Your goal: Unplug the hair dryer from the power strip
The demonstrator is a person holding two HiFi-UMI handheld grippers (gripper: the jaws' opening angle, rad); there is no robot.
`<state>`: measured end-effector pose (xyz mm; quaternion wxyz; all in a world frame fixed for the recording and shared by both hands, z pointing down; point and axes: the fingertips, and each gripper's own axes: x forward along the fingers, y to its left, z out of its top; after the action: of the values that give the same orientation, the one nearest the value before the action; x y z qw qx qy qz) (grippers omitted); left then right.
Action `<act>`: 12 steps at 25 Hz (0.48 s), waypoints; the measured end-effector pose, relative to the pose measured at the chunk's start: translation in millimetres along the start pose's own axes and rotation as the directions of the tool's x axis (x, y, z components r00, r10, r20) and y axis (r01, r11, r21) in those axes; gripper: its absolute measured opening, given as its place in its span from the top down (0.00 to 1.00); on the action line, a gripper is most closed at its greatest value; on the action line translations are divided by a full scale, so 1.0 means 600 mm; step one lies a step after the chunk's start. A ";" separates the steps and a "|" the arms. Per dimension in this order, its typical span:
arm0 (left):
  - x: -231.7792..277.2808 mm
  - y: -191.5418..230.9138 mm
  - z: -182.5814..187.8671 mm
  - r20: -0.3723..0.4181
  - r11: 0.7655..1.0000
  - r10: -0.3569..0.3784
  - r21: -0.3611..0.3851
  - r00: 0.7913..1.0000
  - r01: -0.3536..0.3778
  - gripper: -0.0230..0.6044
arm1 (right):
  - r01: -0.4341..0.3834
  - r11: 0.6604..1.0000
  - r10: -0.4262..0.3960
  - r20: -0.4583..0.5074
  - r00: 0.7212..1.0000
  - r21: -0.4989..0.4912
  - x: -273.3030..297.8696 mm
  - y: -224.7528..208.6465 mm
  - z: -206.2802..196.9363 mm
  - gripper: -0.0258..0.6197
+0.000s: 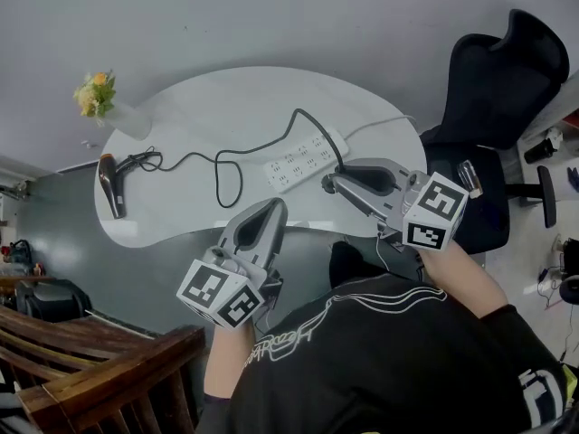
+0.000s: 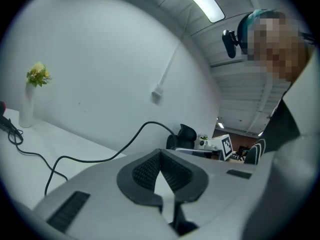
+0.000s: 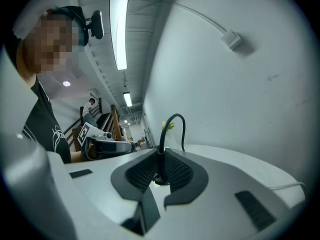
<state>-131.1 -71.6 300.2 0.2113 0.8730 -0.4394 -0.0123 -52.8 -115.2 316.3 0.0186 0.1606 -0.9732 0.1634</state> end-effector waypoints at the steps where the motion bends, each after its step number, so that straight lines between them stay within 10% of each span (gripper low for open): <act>1: -0.006 -0.009 0.005 0.007 1.000 -0.004 0.009 1.000 0.004 0.96 | 0.000 1.000 0.000 0.004 1.000 -0.001 -0.006 0.010 0.001 0.92; 12: -0.044 -0.077 0.000 0.015 0.997 -0.025 0.072 1.000 0.024 0.96 | -0.011 1.000 0.011 0.046 0.999 0.004 -0.058 0.088 0.002 0.92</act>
<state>-111.8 -27.0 278.3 0.1760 0.8853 -0.4303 -0.0061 -36.7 -57.5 295.6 -0.0052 0.1589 -0.9739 0.1618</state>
